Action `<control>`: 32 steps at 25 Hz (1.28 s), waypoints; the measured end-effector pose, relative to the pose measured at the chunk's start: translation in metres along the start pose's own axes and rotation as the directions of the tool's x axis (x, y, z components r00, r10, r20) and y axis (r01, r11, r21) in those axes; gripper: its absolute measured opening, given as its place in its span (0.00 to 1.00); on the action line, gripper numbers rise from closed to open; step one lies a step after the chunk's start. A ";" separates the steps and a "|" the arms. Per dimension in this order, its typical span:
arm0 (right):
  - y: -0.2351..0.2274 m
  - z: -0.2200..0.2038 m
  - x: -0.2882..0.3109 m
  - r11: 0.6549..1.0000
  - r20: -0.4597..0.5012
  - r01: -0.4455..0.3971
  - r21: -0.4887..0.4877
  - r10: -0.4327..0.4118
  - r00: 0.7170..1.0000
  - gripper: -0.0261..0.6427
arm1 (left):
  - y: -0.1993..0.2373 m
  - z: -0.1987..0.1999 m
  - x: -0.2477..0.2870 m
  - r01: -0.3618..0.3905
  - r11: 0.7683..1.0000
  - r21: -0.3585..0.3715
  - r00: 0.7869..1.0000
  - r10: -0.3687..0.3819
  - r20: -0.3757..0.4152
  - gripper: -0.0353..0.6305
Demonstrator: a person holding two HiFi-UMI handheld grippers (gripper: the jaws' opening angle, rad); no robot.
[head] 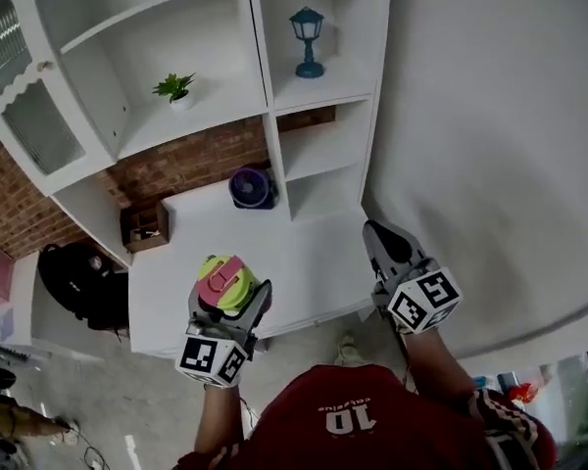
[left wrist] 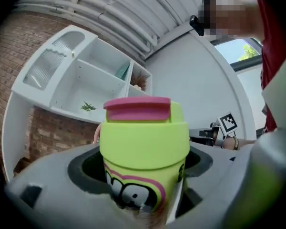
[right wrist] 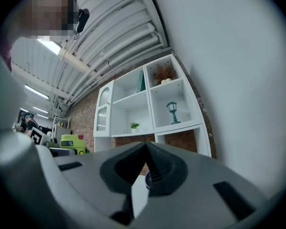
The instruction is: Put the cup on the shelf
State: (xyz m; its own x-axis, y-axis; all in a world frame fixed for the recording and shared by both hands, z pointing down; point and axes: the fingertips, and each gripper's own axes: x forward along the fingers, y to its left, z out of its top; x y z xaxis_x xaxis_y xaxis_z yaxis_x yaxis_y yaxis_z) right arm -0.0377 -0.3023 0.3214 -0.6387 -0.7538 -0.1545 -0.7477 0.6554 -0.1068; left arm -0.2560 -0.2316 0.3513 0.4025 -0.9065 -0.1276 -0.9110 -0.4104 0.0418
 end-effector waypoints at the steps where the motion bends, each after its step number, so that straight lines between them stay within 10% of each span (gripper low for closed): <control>1: -0.007 0.001 0.005 1.000 0.004 -0.001 0.002 0.001 1.000 0.05 | -0.001 0.000 0.008 0.003 1.000 0.009 1.000 -0.003 -0.003 0.69; 32: -0.141 -0.104 0.075 1.000 -0.206 -0.021 0.010 0.023 0.978 0.05 | -0.008 -0.161 0.199 0.142 0.990 -0.024 0.965 -0.144 -0.218 0.69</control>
State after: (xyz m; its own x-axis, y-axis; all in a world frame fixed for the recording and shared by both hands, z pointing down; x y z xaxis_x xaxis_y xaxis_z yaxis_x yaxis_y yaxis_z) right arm 0.0006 -0.4559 0.4270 -0.6792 -0.7323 0.0487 -0.7323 0.6716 -0.1129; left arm -0.1537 -0.4244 0.4852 0.5393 -0.8376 0.0868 -0.8421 -0.5372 0.0475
